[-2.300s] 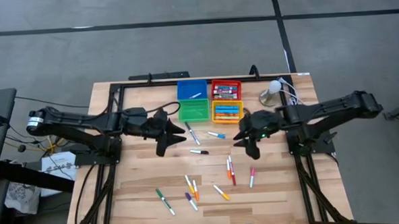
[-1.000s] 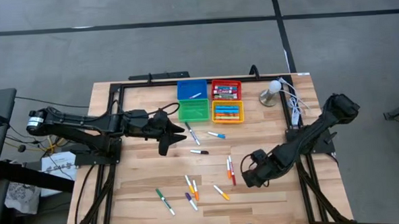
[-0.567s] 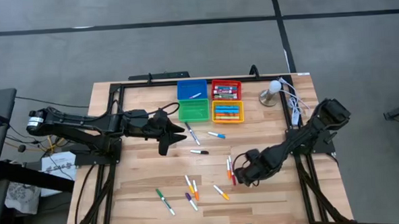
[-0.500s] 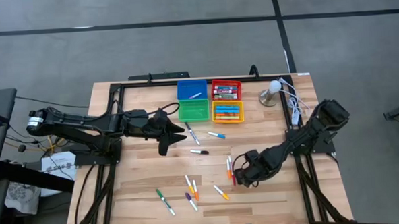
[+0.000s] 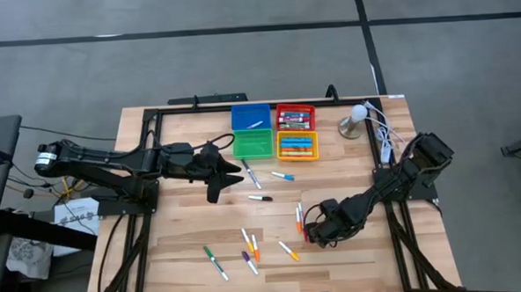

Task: Pick & Place Markers
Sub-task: Put the small pink highlighter pen into the blue bin

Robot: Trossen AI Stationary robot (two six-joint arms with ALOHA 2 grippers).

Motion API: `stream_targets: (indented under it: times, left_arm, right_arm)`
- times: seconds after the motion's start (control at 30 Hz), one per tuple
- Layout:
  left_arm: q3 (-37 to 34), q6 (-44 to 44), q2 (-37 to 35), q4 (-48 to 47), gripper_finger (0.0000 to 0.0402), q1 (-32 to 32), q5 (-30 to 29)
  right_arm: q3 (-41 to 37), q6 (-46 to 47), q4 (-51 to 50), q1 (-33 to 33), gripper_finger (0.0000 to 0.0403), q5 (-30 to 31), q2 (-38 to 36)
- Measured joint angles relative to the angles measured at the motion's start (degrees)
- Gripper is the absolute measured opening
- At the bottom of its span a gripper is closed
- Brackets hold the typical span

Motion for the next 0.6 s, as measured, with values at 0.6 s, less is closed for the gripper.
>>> stream_targets:
  times: [0.6]
  left_arm:
    - [0.0,0.0,0.0,0.0,0.0172,0.0,0.0]
  right_arm:
    - [0.0,4.4,1.4,2.8,0.0148,2.1,0.2]
